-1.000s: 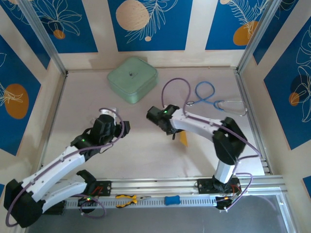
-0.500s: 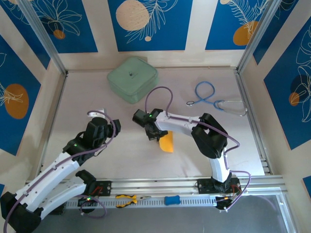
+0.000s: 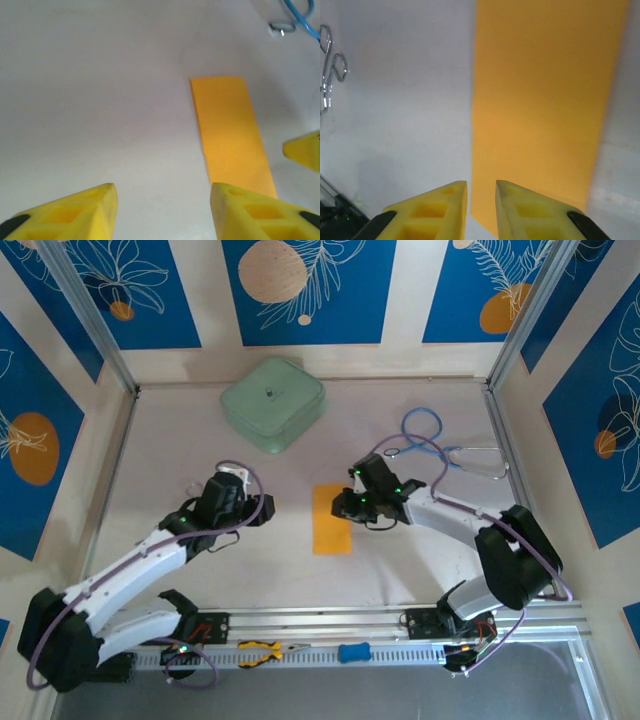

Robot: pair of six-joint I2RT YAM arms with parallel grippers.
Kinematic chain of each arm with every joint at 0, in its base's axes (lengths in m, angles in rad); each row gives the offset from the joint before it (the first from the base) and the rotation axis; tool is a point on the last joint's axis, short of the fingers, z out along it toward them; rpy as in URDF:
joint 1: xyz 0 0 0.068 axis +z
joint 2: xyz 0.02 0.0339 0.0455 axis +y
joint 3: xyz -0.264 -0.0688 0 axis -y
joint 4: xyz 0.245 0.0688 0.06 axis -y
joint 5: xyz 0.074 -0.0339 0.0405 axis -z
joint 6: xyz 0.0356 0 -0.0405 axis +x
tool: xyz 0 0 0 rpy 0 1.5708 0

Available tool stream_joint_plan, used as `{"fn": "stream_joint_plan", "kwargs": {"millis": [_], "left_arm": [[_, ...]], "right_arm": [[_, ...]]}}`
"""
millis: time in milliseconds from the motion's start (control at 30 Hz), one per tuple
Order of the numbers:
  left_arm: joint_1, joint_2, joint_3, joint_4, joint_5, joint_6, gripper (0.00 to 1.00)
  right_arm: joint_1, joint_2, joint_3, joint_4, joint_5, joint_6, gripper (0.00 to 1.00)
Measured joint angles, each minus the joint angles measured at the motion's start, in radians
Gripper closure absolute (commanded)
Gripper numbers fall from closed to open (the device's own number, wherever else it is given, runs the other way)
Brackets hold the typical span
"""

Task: Fold a paper plane with a square sheet of paper (pick it up from the middle)
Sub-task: Turn over the paper at the center of the table, then third fold the triangle at the center of the table.

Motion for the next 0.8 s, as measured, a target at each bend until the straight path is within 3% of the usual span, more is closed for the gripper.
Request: {"fn": "stream_joint_plan", "kwargs": {"millis": [167, 300, 800], "left_arm": [[0.000, 0.184, 0.016, 0.101, 0.192, -0.023, 0.56], [0.000, 0.296, 0.038, 0.175, 0.308, -0.052, 0.56], [0.000, 0.508, 0.083, 0.358, 0.505, -0.147, 0.57]], "right_arm": [[-0.084, -0.033, -0.156, 0.110, -0.097, 0.041, 0.90], [-0.106, -0.029, -0.178, 0.167, -0.160, 0.049, 0.91], [-0.169, 0.127, -0.232, 0.313, -0.271, 0.045, 0.93]]}}
